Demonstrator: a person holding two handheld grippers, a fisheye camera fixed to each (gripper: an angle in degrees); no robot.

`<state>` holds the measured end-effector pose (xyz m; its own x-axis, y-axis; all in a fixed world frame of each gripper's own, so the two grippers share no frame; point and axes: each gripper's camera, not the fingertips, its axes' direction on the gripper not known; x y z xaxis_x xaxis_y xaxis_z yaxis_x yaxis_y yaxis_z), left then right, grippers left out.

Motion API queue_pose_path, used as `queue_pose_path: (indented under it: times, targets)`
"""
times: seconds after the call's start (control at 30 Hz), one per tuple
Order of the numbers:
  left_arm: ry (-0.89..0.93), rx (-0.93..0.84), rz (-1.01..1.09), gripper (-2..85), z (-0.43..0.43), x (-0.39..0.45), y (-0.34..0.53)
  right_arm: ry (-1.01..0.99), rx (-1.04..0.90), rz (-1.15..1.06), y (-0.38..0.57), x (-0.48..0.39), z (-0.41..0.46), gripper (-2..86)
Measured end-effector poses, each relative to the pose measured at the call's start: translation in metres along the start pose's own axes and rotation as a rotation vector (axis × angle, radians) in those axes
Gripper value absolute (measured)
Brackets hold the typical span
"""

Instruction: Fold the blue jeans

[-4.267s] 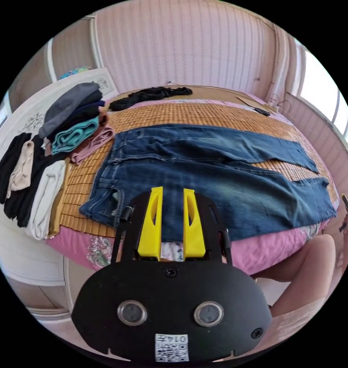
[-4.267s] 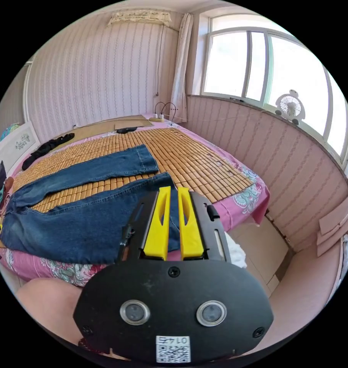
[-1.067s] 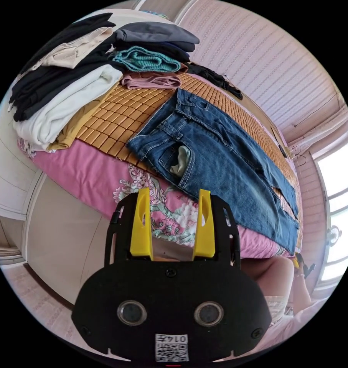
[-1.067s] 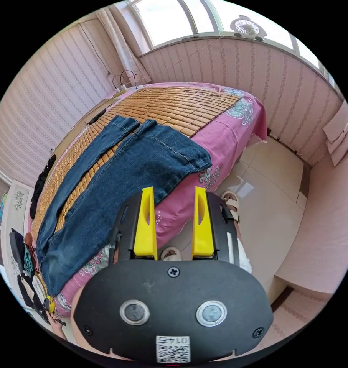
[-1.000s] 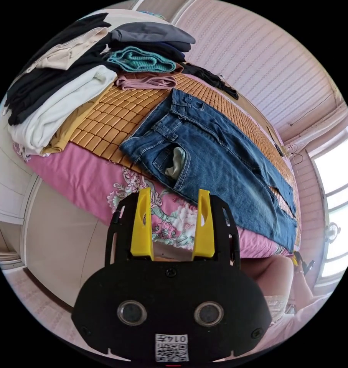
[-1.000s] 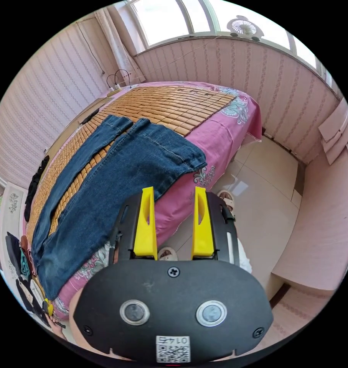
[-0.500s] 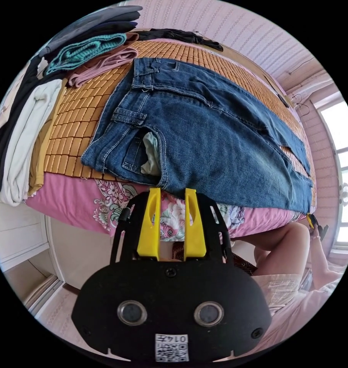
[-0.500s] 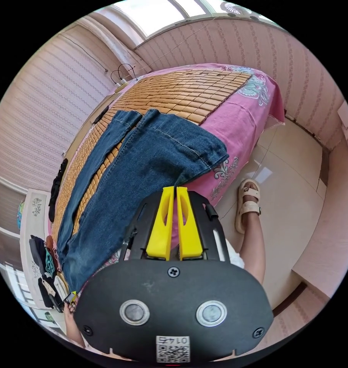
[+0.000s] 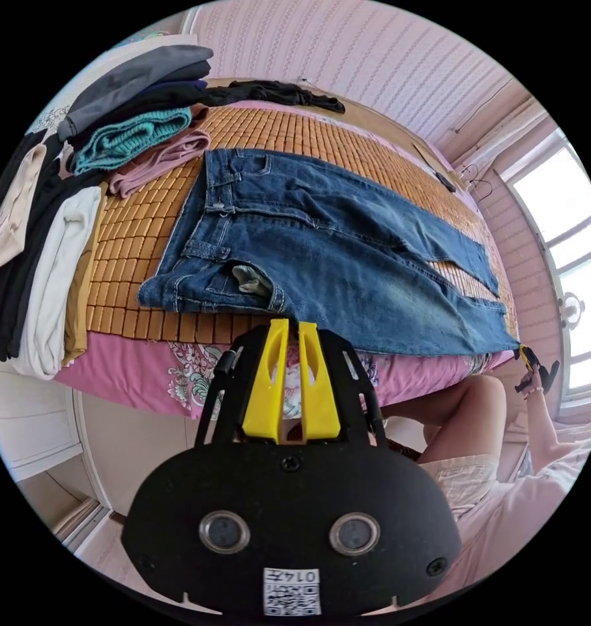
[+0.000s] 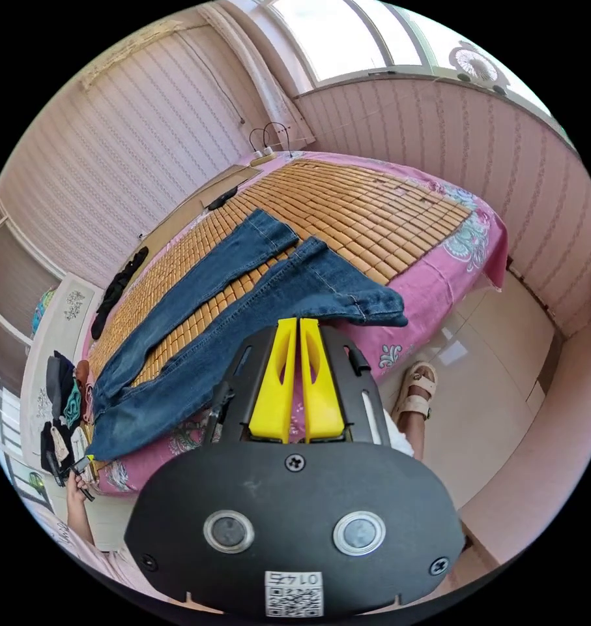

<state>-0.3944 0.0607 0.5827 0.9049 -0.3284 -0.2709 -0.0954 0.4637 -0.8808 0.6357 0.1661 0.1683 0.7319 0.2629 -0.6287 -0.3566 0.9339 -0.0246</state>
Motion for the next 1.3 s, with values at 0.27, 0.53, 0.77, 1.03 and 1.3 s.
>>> queue_pose_path:
  times: [0.27, 0.53, 0.77, 1.03, 1.3]
  targets:
    - [-0.015, 0.211, 0.127, 2.0, -0.035, 0.042, -0.092, 0.007, 0.035, -0.303, -0.132, -0.109, 0.022, 1.0]
    - [-0.081, 0.248, -0.043, 5.9, 0.045, 0.091, -0.206, 0.143, -0.066, -0.285, -0.223, -0.217, 0.137, 10.8]
    - [-0.219, 0.138, 0.21, 0.8, 0.123, 0.148, -0.17, 0.158, -0.178, -0.518, -0.152, -0.257, 0.219, 2.2]
    - [-0.462, -0.046, 0.346, -0.9, 0.212, 0.2, -0.159, 0.469, -0.157, -0.878, -0.108, -0.315, 0.267, -0.4]
    - [-0.406, -0.186, 0.468, -1.0, 0.227, 0.23, -0.12, 0.369, -0.32, -0.907, -0.076, -0.287, 0.236, -0.5]
